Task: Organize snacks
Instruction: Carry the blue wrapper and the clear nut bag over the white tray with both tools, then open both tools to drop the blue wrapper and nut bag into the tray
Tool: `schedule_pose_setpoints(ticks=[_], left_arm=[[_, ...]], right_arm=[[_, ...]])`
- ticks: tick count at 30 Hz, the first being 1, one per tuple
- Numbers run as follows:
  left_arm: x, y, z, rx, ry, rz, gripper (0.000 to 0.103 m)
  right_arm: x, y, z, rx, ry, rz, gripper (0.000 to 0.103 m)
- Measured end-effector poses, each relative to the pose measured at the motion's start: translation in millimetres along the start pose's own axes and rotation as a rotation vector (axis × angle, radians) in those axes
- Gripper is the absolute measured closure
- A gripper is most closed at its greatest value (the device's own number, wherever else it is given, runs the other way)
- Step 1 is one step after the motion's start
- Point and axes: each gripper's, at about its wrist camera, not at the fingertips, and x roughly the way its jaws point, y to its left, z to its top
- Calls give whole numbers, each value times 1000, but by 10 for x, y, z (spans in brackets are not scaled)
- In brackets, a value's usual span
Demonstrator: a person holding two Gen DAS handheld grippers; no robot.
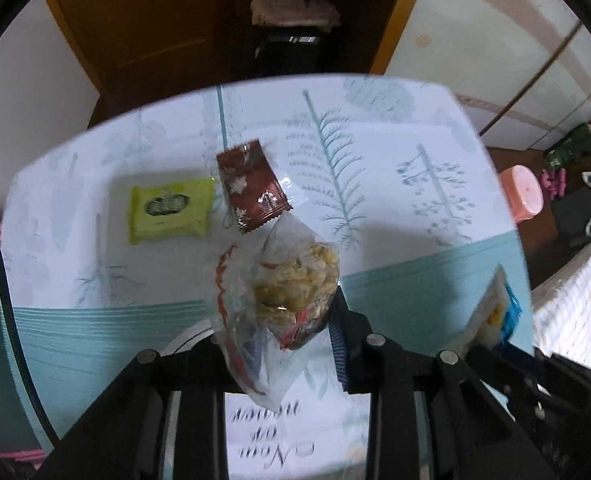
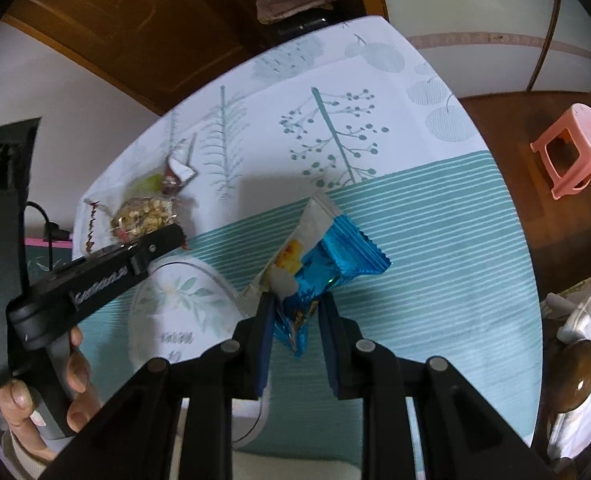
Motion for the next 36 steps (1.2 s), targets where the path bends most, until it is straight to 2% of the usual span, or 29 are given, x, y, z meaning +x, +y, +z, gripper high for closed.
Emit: schedule_pose_setpoints(ticks=[7, 11, 15, 21, 25, 28, 31, 32, 33, 34, 35, 36], left_arm=[[-1053, 56, -419, 80, -121, -47, 76], [-1695, 55, -864, 152, -180, -64, 76], [-2142, 54, -1481, 215, -188, -99, 76], [-2362, -12, -2270, 286, -201, -98, 76], [-2340, -80, -2637, 313, -255, -55, 75], [-2224, -104, -2837, 309, -288, -7, 75], [-2048, -113, -2961, 297, -264, 27, 73], [-1999, -114, -3002, 299, -256, 40, 71], [-1948, -109, -3023, 301, -248, 53, 63], [-1916, -100, -3059, 301, -247, 65, 47], [-1895, -85, -3097, 296, -256, 82, 36], [-1890, -74, -3130, 292, -266, 86, 21]], right_arm=[[-509, 215, -281, -39, -59, 80, 81], [-944, 395, -617, -106, -108, 125, 81], [-1304, 575, -1053, -184, -159, 137, 81], [-1605, 894, -1899, -334, -234, 102, 81], [-1558, 1048, -2429, -432, -280, 5, 81], [-1393, 1049, -2685, -481, -261, -101, 81], [-1231, 932, -2823, -478, -203, -136, 80], [-1184, 870, -2853, -461, -183, -137, 80], [-1164, 839, -2879, -446, -170, -131, 79], [-1155, 791, -2891, -428, -160, -119, 77], [-1153, 748, -2913, -405, -157, -104, 69], [-1146, 715, -2913, -384, -158, -92, 57]])
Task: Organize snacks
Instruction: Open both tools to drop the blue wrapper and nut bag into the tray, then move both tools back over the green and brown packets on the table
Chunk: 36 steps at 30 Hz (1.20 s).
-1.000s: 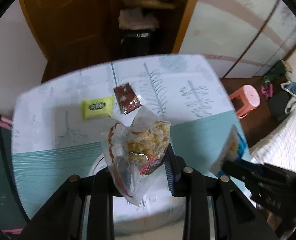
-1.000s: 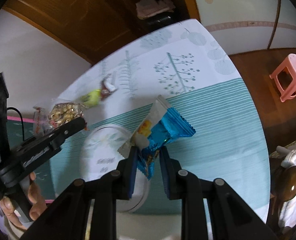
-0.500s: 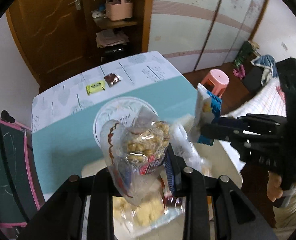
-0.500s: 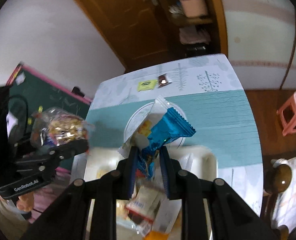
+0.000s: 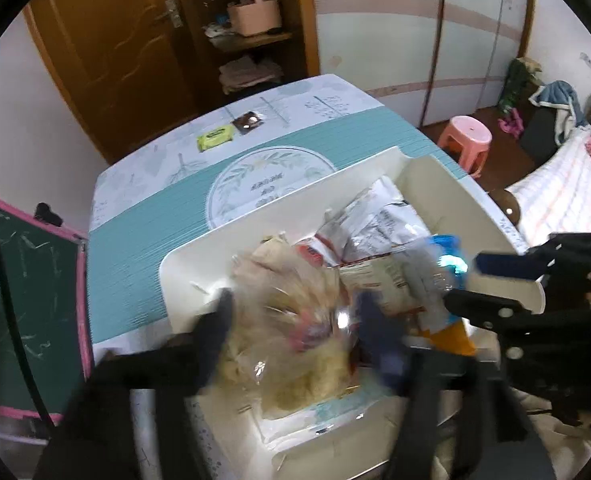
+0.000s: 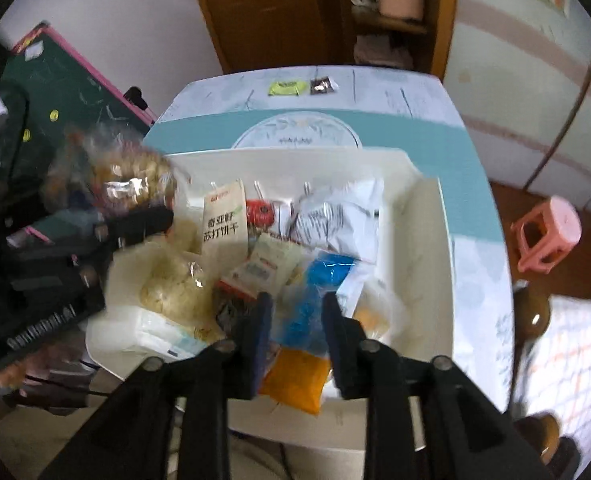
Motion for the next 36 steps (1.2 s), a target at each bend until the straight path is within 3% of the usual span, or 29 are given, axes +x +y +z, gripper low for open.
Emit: schedule_pose_setpoints(ticks=[2, 8, 17, 25, 36], left_arm=[[-26, 15, -55, -10, -15, -18, 18], [28, 23, -136, -16, 5, -38, 18], [40, 156, -117, -90, 19, -76, 18], [-133, 403, 109, -128, -26, -25, 18], [-365, 871, 627, -164, -101, 81, 18]], right_arm=[[-11, -71, -38, 39, -13, 24, 50], [14, -176, 14, 123, -5, 69, 49], [-29, -110, 46, 101, -54, 38, 49], [-232, -13, 274, 41, -124, 10, 49], [-554, 46, 896, -52, -211, -57, 49]])
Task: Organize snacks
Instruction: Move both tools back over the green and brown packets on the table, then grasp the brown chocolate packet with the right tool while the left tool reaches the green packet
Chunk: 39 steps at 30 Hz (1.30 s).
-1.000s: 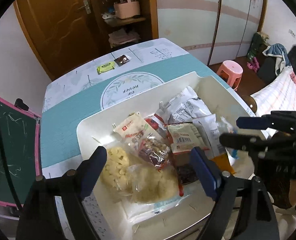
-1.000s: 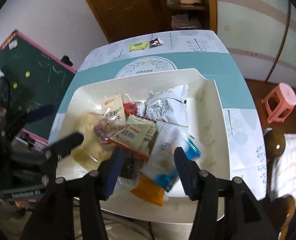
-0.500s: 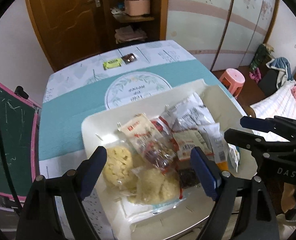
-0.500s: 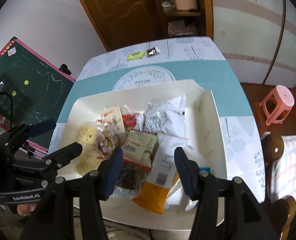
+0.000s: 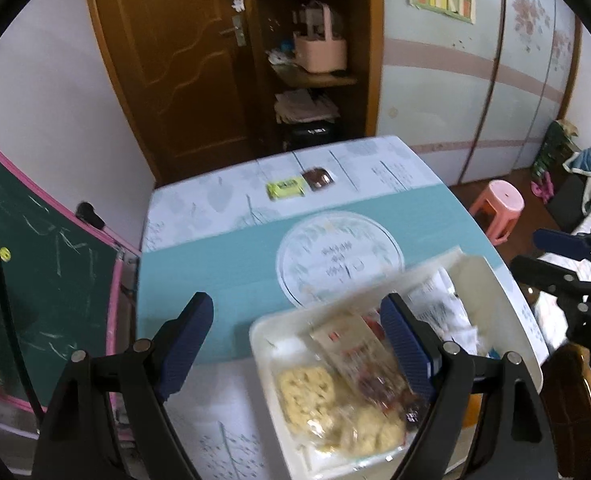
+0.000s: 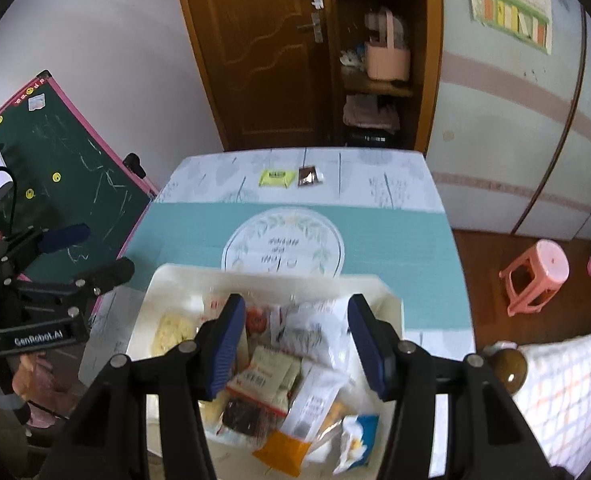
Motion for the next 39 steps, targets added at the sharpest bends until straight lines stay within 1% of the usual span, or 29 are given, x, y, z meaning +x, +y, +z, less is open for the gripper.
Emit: schedule_pose_setpoints(ticks=[4, 7, 10, 12, 15, 18, 21, 24, 26, 28, 29, 31, 32, 34, 37, 39], left_arm=[[-6, 99, 282, 6, -13, 13, 18], [-7, 168, 534, 16, -26, 27, 18], [2, 239, 851, 26, -38, 44, 18], [22, 312, 1126, 30, -50, 65, 18], [116, 434, 1503, 12, -43, 76, 18], [300, 558, 1866, -18, -12, 64, 18], [506, 635, 2172, -31, -8, 94, 18], [802, 712, 2419, -37, -13, 130, 18], [1110, 774, 2532, -59, 11, 134, 18], [1461, 802, 2586, -79, 50, 127, 18], [1678, 814, 2596, -88, 77, 120, 18], [2070, 797, 2561, -85, 128, 110, 18], [2326, 754, 2519, -67, 156, 108, 18], [2634, 688, 2394, -46, 190, 111, 18], [3123, 578, 2198, -33, 250, 92, 18], [3417, 521, 2076, -44, 288, 70, 18]], right_arm=[[-29, -41, 328, -25, -24, -26, 49], [-14, -112, 597, -21, -26, -32, 49], [-15, -169, 863, -28, -33, -42, 49], [-5, -212, 1095, -30, -37, -65, 49], [39, -281, 1455, -27, -37, -79, 49], [145, -350, 1815, -23, -29, -89, 49], [359, -407, 2145, -25, 3, -105, 49], [670, -482, 2435, -15, 24, -123, 49], [969, -534, 2610, -2, 45, -133, 49], [1269, -598, 2704, 18, 76, -132, 49], [1487, -640, 2740, 38, 101, -123, 49], [1834, -682, 2736, 53, 147, -110, 49], [2078, -697, 2701, 57, 178, -109, 49], [2476, -705, 2601, 58, 235, -105, 49], [2928, -687, 2451, 74, 305, -78, 49], [3205, -661, 2320, 81, 348, -69, 49]])
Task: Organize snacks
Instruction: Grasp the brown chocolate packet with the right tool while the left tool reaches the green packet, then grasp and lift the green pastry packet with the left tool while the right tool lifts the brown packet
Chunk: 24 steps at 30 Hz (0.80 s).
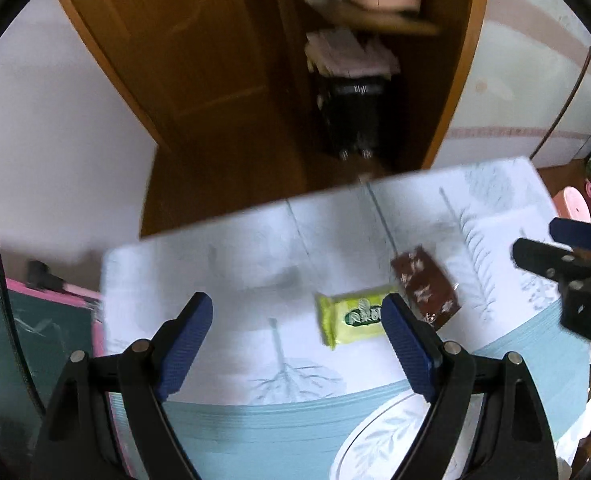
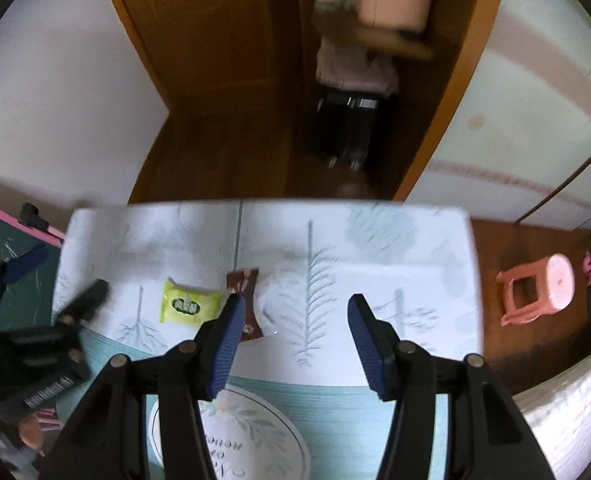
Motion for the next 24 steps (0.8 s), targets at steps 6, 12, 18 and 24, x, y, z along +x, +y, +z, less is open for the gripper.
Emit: schedule_pose_setpoints(ticks=[6, 12, 18, 24], left_arm=[[544, -135, -199, -8, 79, -59, 18], [722, -62, -298, -20, 108, -84, 18], [791, 19, -306, -65, 116, -138, 17], [873, -35, -247, -110, 138, -190, 17]], right_arm=[[602, 145, 9, 10, 84, 54, 49], [955, 335, -56, -22, 146, 72, 49], [1007, 267, -94, -9, 161, 64, 74], [913, -83, -164, 70, 155, 71, 77]])
